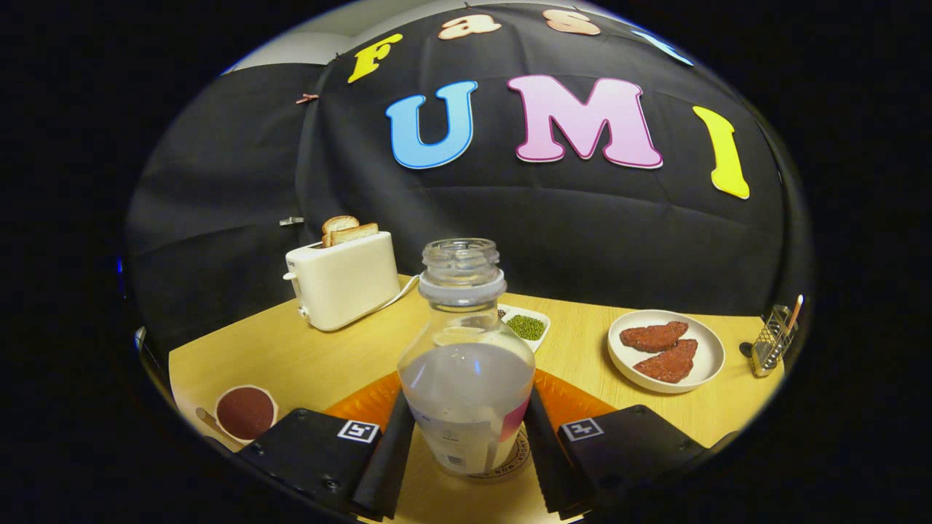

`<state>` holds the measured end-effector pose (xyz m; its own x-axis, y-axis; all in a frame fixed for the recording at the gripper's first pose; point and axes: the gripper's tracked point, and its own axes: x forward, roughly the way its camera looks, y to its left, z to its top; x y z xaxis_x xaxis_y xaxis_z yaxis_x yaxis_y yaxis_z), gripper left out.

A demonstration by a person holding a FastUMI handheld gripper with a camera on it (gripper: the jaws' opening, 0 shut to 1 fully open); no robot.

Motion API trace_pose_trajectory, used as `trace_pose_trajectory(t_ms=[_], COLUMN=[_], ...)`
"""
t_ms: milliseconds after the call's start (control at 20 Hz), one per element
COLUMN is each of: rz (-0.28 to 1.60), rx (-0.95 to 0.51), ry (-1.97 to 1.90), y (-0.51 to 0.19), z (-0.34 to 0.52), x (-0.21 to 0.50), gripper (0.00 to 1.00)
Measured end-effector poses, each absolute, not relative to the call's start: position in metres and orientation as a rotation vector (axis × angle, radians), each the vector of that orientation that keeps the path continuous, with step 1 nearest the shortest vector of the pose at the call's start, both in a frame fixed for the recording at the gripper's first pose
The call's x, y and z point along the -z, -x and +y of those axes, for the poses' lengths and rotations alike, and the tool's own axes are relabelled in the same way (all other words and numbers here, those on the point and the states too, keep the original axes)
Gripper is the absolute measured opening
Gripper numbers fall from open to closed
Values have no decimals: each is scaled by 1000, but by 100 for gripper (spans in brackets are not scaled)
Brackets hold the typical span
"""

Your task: Take the bottle from table, then pour the juice into the cup, finally place the bottle on the coaster

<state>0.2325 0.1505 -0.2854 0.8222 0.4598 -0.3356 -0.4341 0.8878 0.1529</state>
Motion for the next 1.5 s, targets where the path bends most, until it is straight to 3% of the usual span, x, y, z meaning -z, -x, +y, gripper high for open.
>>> trace_pose_trajectory(t_ms=[1000,1050,1200,1500], rz=[350,356,363,363], rx=[-461,-462,-457,-466], ry=[-29,-30,-7,-15], y=[-237,-235,-231,-208], z=[141,141,136,132], x=[290,290,288,266], gripper=[79,81,100,100])
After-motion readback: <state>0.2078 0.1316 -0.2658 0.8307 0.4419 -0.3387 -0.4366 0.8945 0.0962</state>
